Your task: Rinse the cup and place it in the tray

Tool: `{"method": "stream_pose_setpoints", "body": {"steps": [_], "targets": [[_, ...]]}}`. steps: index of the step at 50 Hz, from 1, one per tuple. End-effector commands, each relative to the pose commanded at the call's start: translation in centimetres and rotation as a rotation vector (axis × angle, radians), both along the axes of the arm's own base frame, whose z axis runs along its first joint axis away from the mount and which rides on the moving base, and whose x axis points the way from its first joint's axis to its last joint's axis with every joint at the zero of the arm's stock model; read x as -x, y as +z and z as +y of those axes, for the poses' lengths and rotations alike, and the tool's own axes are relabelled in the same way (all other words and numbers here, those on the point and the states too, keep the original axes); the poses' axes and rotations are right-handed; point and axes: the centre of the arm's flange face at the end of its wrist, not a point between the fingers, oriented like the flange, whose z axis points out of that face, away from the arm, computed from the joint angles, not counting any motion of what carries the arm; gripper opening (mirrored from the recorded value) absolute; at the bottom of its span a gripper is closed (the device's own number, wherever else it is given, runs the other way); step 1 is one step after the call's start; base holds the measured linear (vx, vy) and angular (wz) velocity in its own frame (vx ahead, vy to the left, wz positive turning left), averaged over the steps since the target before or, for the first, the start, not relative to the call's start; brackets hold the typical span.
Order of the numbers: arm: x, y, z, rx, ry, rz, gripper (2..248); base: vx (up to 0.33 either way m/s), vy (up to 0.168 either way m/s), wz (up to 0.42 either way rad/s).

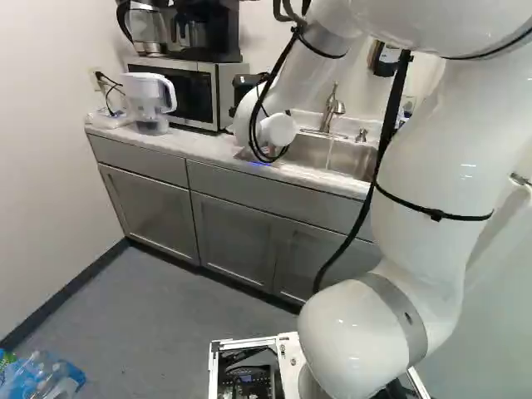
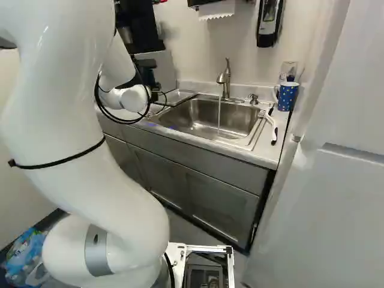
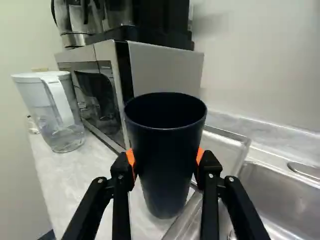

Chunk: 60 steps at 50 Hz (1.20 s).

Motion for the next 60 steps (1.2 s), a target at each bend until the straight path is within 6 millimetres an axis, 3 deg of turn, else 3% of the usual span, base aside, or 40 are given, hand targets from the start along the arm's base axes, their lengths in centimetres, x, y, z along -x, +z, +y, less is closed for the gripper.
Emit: {"method": "stream_pose_setpoints", "body": {"steps": [60], "targets": [[0.0, 0.0, -9.0, 0.000, -0.172, 0.002, 125, 0.000, 0.000, 0.000]]}}
